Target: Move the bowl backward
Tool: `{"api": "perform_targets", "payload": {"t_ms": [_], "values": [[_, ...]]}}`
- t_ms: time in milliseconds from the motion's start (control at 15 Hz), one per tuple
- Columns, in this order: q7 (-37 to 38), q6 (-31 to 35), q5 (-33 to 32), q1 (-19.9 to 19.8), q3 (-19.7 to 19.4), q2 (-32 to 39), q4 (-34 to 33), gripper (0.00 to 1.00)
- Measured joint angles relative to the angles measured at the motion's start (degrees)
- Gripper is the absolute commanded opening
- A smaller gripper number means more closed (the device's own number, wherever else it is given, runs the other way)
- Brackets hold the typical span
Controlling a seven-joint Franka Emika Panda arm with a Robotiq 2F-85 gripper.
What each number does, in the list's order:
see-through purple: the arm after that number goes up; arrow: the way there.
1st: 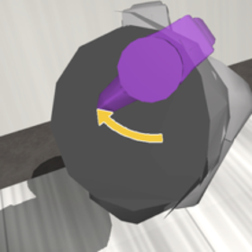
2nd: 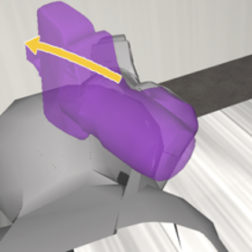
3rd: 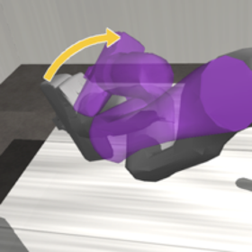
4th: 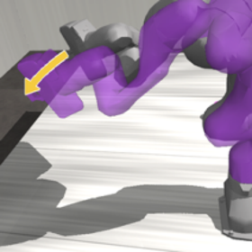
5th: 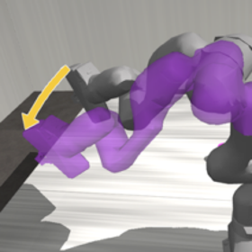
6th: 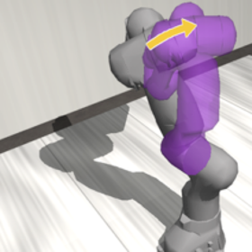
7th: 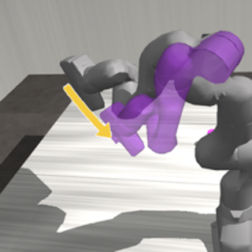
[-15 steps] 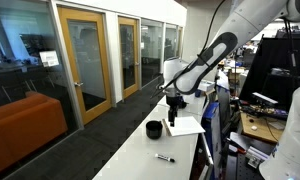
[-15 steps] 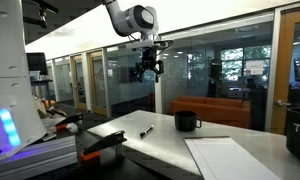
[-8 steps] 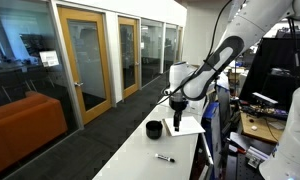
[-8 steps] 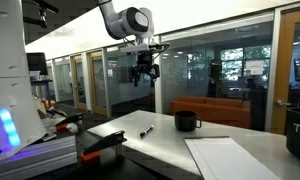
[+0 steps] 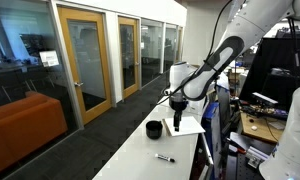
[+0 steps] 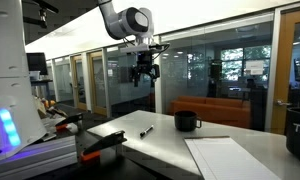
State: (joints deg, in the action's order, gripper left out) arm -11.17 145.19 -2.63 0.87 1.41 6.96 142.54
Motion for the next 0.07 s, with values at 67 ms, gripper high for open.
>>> {"api": "perform_targets", "payload": {"t_ms": [67], "values": [[0.0,0.0,0.0,0.0,0.0,0.0,0.0,1.00]]}}
